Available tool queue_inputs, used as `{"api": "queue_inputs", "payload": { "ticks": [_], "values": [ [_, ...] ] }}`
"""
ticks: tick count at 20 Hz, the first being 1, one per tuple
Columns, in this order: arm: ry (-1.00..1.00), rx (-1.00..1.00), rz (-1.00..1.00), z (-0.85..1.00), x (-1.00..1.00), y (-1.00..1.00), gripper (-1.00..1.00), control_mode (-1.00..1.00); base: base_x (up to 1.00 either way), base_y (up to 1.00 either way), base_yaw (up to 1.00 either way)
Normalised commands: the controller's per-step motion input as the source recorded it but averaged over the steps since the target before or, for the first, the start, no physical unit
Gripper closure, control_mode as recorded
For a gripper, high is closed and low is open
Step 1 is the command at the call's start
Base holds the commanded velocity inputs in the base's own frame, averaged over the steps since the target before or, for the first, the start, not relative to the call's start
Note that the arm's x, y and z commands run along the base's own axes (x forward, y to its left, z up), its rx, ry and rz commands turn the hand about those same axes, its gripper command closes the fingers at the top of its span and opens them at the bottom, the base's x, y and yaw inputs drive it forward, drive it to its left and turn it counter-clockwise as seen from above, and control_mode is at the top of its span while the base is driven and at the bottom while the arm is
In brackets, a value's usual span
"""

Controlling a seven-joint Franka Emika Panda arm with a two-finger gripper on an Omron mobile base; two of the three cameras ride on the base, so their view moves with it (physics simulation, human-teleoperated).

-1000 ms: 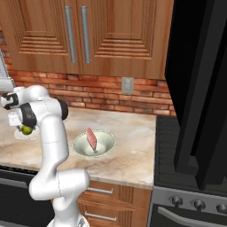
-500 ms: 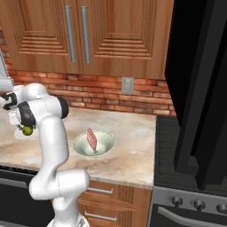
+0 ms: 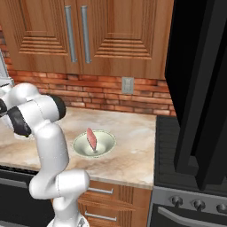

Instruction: Remove the pear from the bowl and place it on the small plate. Then place the bowl with only the steak in the microwave, close the door, and press the start button to microwave the steak.

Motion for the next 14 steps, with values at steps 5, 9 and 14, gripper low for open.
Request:
{"api": "queue_inputs", "payload": {
  "ticks": [5,9,14],
  "values": [
    [-0.18,0.08,-0.15,0.2,-0.62,-0.6,-1.0,-1.0,0.0,0.0,0.0],
    [-0.01,0.11,-0.22,0.14,-0.37,-0.91,-1.0,-1.0,0.0,0.0,0.0],
    [0.0,0.12,-0.19,0.26,-0.19,-1.0,-1.0,-1.0,0.0,0.0,0.0]
  ]
}}
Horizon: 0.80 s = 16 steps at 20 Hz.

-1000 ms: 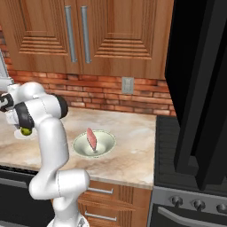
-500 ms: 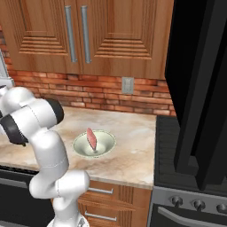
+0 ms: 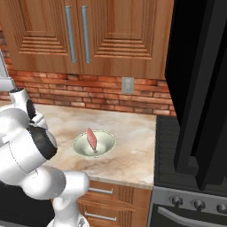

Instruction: Remove the pear from the bowl and place it on the small plate. Then place the bowl with only the steak in the microwave, close the door, and press the start button to microwave the steak.

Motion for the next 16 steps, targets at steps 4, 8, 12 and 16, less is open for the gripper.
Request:
{"api": "queue_inputs", "payload": {
  "ticks": [4,8,12,16],
  "values": [
    [0.0,0.13,-0.15,0.29,-0.14,-1.0,-1.0,-1.0,0.0,0.0,0.0],
    [0.0,0.13,-0.15,0.34,-0.16,-1.0,-1.0,-1.0,0.0,0.0,0.0],
    [0.0,0.11,-0.14,0.43,-0.16,-1.0,-1.0,-1.0,0.0,0.0,0.0],
    [0.0,0.11,-0.15,0.41,-0.07,-1.0,-1.0,-1.0,0.0,0.0,0.0]
  ]
}}
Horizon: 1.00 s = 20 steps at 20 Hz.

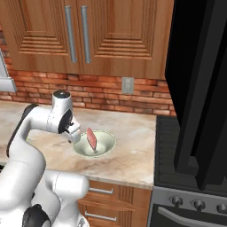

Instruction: Remove the pear from the bowl and place it on the small plate. Then place the bowl with only the steak in the microwave, close the door, and press the start button to microwave the steak.

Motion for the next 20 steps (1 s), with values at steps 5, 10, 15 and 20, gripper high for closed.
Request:
{"api": "queue_inputs", "payload": {
  "ticks": [5,10,15,20],
  "values": [
    [0.0,0.13,-0.15,0.31,-0.01,-1.0,-1.0,-1.0,0.0,0.0,0.0],
    [0.0,0.17,-0.14,0.08,0.0,-1.0,-1.0,-1.0,0.0,0.0,0.0],
    [0.01,0.19,-0.07,-0.12,0.01,-0.97,-1.0,-1.0,0.0,0.0,0.0],
    [0.03,0.1,0.0,-0.3,0.14,-0.6,-1.0,-1.0,0.0,0.0,0.0]
  ]
}}
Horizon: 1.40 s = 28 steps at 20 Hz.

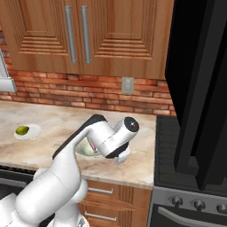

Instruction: Remove the pear from the bowl and place it on the small plate. Then place the bowl with only the steak in the microwave, close the door, and press the start button to microwave the steak.

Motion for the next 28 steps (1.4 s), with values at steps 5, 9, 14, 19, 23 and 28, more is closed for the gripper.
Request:
{"api": "queue_inputs", "payload": {
  "ticks": [5,9,14,19,23,28],
  "values": [
    [0.02,0.01,0.06,-0.37,0.31,-0.1,-1.0,-1.0,0.0,0.0,0.0],
    [0.07,0.0,0.09,-0.33,0.49,0.0,-1.0,-1.0,0.0,0.0,0.0],
    [0.01,0.0,0.12,-0.15,0.21,0.1,-1.0,-1.0,0.0,0.0,0.0],
    [0.0,0.0,0.1,-0.16,0.0,0.31,-1.0,-1.0,0.0,0.0,0.0],
    [0.0,0.0,0.08,-0.13,0.0,0.19,-1.0,-1.0,0.0,0.0,0.0],
    [0.0,0.0,0.05,-0.14,0.0,0.04,-1.0,-1.0,0.0,0.0,0.0]
  ]
}}
